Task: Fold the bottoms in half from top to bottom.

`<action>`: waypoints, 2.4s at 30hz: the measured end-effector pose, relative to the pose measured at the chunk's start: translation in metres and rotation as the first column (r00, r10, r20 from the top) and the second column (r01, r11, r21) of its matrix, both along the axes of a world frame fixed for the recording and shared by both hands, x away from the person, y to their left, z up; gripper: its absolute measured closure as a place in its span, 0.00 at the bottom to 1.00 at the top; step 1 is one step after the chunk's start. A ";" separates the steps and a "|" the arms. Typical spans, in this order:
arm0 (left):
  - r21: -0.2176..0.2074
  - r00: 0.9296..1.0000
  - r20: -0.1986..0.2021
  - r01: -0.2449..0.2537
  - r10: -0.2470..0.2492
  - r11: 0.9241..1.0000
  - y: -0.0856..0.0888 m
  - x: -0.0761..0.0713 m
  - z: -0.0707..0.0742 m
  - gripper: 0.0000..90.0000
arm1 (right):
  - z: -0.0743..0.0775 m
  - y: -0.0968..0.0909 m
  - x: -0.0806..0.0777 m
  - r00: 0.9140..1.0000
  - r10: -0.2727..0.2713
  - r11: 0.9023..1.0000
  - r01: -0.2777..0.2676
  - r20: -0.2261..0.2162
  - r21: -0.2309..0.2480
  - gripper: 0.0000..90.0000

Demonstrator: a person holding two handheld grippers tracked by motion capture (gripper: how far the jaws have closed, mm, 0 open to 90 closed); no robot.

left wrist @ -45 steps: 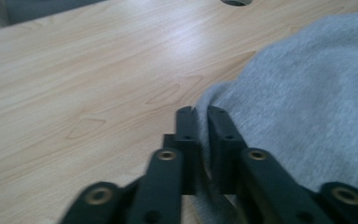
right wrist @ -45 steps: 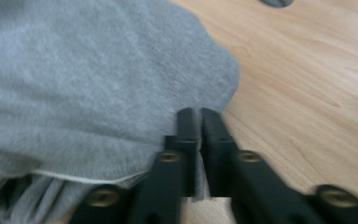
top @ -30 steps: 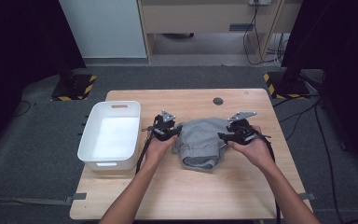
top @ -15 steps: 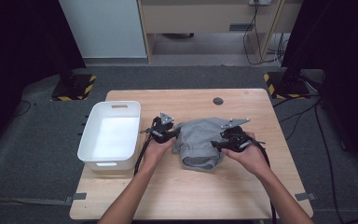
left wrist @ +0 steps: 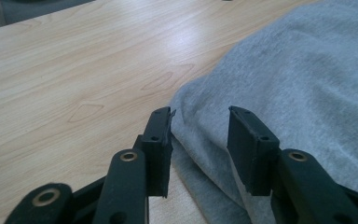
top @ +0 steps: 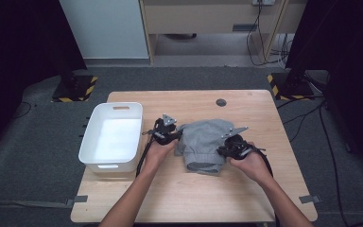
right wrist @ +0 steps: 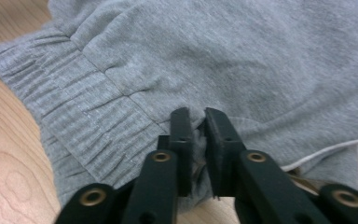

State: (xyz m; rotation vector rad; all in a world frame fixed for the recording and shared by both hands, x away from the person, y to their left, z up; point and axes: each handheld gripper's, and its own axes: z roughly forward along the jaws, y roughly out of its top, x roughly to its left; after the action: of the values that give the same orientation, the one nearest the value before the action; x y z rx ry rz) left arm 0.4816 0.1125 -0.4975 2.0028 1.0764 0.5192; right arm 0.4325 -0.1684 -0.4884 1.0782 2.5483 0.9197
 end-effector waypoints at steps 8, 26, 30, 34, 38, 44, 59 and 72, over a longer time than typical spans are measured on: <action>0.014 1.000 0.003 0.013 -0.013 1.000 -0.002 -0.001 0.000 0.68 | 0.006 -0.005 -0.003 1.000 -0.006 1.000 0.006 0.029 -0.005 0.95; 0.030 0.993 -0.099 0.062 -0.059 0.998 -0.012 0.003 -0.024 0.66 | 0.006 -0.006 0.000 1.000 0.001 1.000 -0.001 0.013 -0.004 0.95; 0.035 0.994 -0.082 0.072 -0.069 0.997 -0.014 0.004 -0.026 0.79 | 0.007 -0.005 -0.001 1.000 0.004 1.000 -0.004 0.014 -0.008 0.95; 0.021 0.992 -0.104 0.077 -0.075 0.997 -0.012 0.006 -0.032 0.93 | 0.008 -0.005 -0.001 1.000 0.015 1.000 -0.014 0.024 -0.012 0.95; 0.016 0.992 -0.106 0.076 -0.074 0.997 -0.011 0.007 -0.032 0.99 | 0.008 -0.005 -0.001 1.000 0.016 1.000 -0.016 0.025 -0.014 0.95; -0.001 0.996 -0.080 0.044 -0.044 0.999 -0.006 0.008 -0.023 1.00 | 0.012 -0.005 -0.001 0.999 0.016 1.000 -0.015 0.038 -0.011 0.95; 0.005 0.999 -0.036 -0.014 0.015 1.000 0.000 0.014 -0.007 1.00 | 0.022 -0.018 -0.005 0.999 0.003 1.000 -0.002 0.042 -0.021 0.96; 0.022 0.999 -0.036 -0.029 0.030 0.999 0.004 0.017 -0.007 1.00 | 0.025 -0.035 -0.013 0.999 -0.009 1.000 0.010 0.044 -0.018 0.97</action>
State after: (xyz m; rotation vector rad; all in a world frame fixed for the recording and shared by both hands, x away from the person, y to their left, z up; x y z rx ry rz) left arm 0.4990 0.1163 -0.5042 2.0244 1.1279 0.5137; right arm 0.4195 -0.2034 -0.4635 1.0522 2.5094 0.9053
